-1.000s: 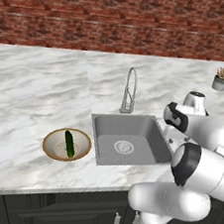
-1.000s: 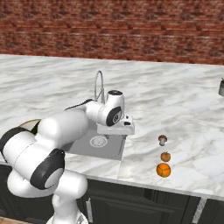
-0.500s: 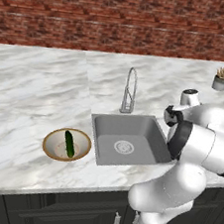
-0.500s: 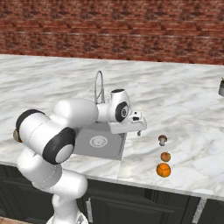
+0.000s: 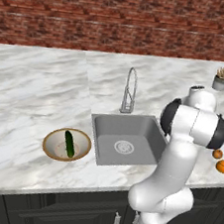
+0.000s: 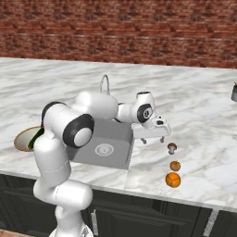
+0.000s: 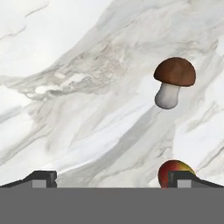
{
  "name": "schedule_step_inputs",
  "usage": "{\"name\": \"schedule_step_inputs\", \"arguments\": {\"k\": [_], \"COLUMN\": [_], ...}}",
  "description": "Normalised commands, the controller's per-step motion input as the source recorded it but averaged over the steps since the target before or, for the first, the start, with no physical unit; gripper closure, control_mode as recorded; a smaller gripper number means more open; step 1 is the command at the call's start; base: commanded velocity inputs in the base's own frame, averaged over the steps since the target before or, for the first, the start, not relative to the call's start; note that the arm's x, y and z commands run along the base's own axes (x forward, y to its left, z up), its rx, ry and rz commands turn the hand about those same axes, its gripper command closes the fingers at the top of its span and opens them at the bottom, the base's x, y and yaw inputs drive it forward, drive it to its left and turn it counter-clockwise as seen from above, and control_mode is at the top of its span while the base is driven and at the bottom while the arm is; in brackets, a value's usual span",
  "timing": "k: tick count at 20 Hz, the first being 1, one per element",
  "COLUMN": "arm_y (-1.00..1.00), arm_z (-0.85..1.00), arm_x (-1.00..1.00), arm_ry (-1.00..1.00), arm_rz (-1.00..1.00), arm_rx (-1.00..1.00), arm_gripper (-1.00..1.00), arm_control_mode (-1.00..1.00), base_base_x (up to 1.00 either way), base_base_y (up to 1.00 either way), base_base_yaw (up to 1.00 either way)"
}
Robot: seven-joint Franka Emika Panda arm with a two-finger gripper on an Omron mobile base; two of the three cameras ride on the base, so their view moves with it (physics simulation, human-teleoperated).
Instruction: There is a mixed pile of frozen fruits and vegetables on the counter. Locate all the frozen vegetables and place the items in a bowl on the counter. Take all the frozen fruits and defrost them in a running sink.
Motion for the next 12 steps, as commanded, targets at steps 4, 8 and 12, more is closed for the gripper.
{"name": "schedule_step_inputs", "arguments": {"k": [4, 8, 12], "arm_y": [-0.5, -0.52, -0.44], "arm_z": [-0.1, -0.21, -0.27], "arm_x": [0.33, 0.28, 0.22], "arm_ry": [0.02, 0.0, -0.02], "arm_rz": [0.0, 0.0, 0.0], "arm_rx": [0.01, 0.0, 0.0], "arm_gripper": [-1.0, -1.0, -1.0], "arm_control_mode": [-1.0, -1.0, -1.0], "base_base_x": [0.0, 0.0, 0.0], "base_base_y": [0.0, 0.0, 0.0], "base_base_yaw": [0.0, 0.0, 0.0]}}
